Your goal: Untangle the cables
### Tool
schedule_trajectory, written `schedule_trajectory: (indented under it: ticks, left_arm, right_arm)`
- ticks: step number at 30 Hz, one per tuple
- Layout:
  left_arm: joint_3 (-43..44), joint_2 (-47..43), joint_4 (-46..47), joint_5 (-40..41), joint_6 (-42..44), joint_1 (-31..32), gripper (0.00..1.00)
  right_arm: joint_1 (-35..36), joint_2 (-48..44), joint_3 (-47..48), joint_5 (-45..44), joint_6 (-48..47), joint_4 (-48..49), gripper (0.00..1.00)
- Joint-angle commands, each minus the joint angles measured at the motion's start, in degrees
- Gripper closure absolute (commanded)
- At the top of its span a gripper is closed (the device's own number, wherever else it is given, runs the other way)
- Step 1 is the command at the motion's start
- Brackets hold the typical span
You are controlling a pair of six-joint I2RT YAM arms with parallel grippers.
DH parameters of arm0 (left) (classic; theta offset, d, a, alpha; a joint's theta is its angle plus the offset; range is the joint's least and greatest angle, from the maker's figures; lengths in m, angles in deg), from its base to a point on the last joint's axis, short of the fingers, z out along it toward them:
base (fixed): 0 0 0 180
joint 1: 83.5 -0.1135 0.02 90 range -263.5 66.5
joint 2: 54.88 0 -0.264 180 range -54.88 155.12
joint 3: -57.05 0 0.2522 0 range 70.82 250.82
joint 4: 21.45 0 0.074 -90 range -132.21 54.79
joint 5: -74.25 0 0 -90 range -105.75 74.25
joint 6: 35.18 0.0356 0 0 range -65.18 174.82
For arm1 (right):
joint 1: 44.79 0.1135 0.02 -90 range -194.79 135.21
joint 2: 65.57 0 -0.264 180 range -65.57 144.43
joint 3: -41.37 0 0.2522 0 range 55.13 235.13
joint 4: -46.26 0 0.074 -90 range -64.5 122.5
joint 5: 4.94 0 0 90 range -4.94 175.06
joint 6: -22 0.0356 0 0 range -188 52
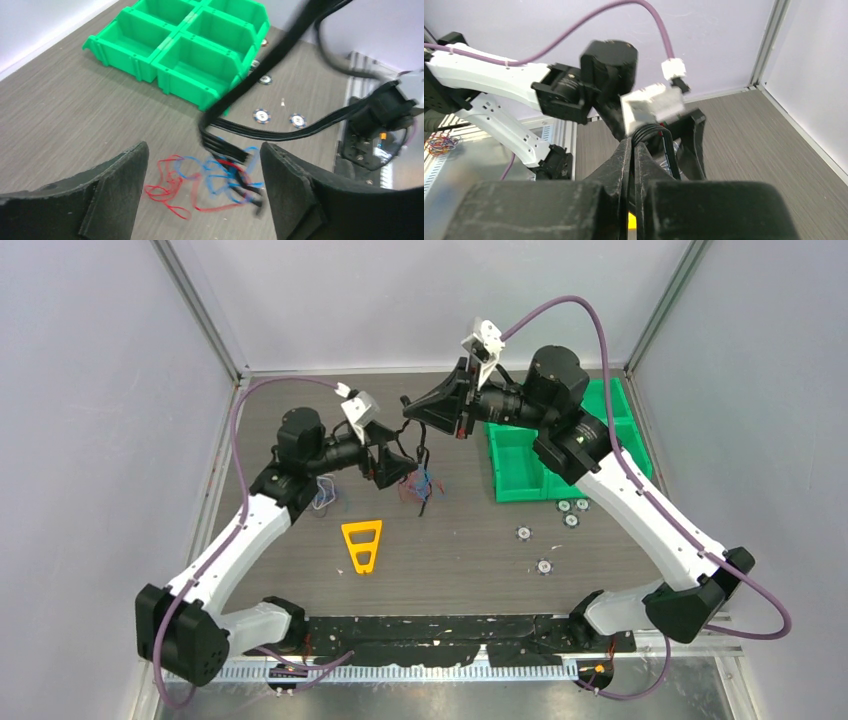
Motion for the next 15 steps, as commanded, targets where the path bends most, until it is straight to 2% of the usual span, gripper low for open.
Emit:
schedule_trajectory:
  ticks: [1,6,9,13,14,15]
  left_arm:
    - [-0.9,3.8,7.2,8.0,-0.2,1.4,0.27]
    - [-9.0,4.2,6.9,8.8,6.6,1.1,0.60]
    - [-15.3,2.8,7.7,8.0,7.0,-1.5,0.72]
    - [-19.2,0.9,5.5,6.9,8.3,-4.3,0.67]
    - [-19.2,0.5,5.1,6.7,8.4,-4.6,0.61]
    - [-18.9,0.3,4.6,7.1,8.7,-4.7,0.51]
  right_arm:
    - [0.8,0.6,4.5,0.2,2.8,4.4,0.95]
    - [0.7,1.7,10.8,-2.2,5.6,7.6,0.95]
    - [-0.7,2.7,16.0,-4.6,6.5,8.3,0.95]
    - [-3.0,4.1,20.2,-5.5,8.7,8.6,0.95]
    - [-3.2,4.3,20.3,-5.5,8.7,8.5,0.95]
    - [-3.6,4.4,20.3,-5.4,8.6,8.3,0.95]
